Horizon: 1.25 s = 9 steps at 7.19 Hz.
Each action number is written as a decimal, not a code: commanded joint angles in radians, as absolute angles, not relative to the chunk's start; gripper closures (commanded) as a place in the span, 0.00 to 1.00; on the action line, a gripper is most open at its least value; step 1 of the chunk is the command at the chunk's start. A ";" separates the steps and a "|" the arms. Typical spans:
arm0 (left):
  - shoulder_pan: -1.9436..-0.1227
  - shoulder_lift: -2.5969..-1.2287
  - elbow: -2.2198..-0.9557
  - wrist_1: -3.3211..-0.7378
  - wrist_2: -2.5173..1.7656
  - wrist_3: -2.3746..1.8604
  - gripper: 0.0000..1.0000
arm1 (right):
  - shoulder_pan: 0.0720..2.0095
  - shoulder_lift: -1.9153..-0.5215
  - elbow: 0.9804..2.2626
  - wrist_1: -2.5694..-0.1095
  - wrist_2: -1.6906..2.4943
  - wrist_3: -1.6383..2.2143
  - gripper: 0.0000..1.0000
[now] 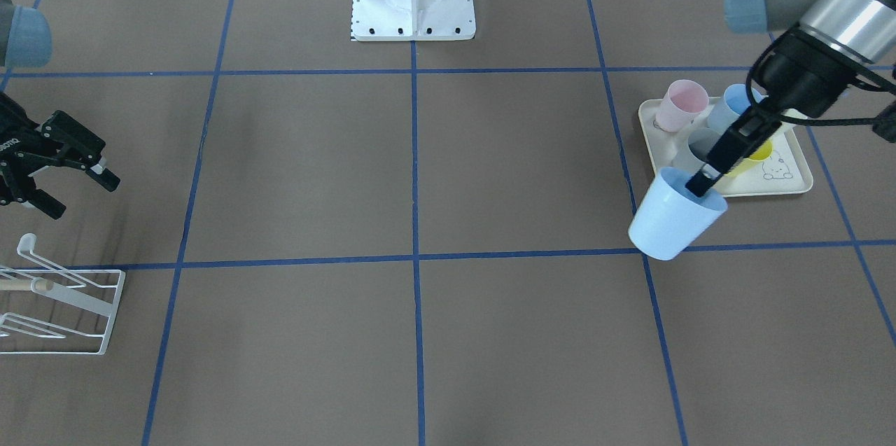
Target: Transfer IKEA cup to right arm and place on rack
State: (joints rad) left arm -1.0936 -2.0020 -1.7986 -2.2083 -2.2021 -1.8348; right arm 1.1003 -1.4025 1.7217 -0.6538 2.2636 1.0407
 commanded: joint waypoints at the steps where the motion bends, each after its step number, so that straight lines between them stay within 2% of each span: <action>1: -0.994 -2.098 -1.815 -2.220 -2.203 -2.069 1.00 | 1.001 -1.391 1.709 -0.403 2.253 1.308 0.02; 4: -0.876 -2.213 -1.816 -2.218 -2.201 -2.359 1.00 | 0.870 -1.371 1.721 -0.139 2.029 1.347 0.02; 7: -0.854 -2.232 -1.835 -2.250 -2.209 -2.472 1.00 | 0.738 -1.364 1.704 0.151 1.763 1.557 0.02; 9: -0.828 -2.230 -1.830 -2.389 -2.227 -2.604 1.00 | 0.710 -1.301 1.701 0.195 1.726 1.717 0.02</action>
State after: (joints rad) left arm -0.8418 -2.2301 -1.8323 -2.3145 -2.2137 -2.5290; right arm 0.7275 -1.3358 1.7041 0.1616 1.7513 1.6224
